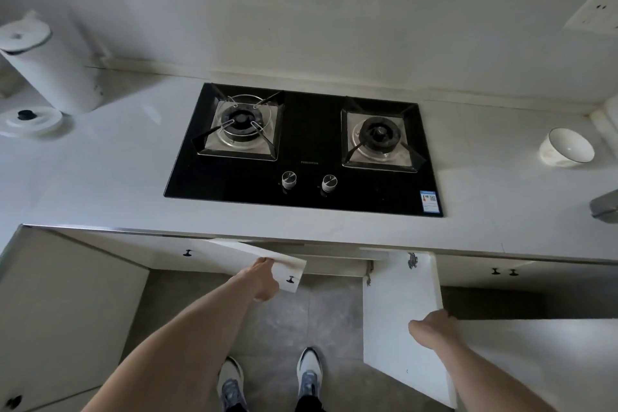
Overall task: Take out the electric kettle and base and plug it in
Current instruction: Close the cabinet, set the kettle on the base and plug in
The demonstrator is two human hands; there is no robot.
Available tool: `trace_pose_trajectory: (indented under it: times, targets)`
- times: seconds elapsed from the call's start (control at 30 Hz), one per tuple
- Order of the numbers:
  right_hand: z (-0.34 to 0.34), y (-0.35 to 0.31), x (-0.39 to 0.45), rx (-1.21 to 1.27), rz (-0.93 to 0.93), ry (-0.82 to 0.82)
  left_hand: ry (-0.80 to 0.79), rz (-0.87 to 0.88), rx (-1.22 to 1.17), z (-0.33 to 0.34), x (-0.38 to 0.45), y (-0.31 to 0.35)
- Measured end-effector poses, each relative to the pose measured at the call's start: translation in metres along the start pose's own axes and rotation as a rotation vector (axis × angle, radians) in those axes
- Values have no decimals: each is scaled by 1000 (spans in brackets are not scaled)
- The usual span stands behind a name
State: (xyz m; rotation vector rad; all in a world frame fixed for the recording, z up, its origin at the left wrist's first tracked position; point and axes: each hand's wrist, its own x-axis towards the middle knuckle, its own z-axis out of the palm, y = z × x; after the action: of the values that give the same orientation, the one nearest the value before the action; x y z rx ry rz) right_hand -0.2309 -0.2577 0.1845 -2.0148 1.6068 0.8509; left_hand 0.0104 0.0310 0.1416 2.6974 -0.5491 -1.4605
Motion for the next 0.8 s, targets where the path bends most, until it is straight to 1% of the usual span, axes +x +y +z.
trace_pose_trajectory:
  times: [0.2,0.3,0.47,0.5,0.6,0.67,0.8]
  targets:
    - [17,-13,-7,0,-45,17,-22,9,-36,-15,8,9]
    - [25,-27,-12,134,-43,-56,-34,4,-78,-19,12,14]
    - [48,-58,-29,425,14,-244,-68,-29,-119,-24,14,22]
    - [54,-67,-30,449,-3,-250,-69,-29,-118,-25,15,22]
    - [72,-101,-30,463,-130,-295,-71,-17,-107,-26,14,15]
    - [72,-126,-36,502,-161,-345,-65,6,-102,-28,10,9]
    - [67,-153,-45,731,-53,-405,0,70,-64,-33,-3,-8]
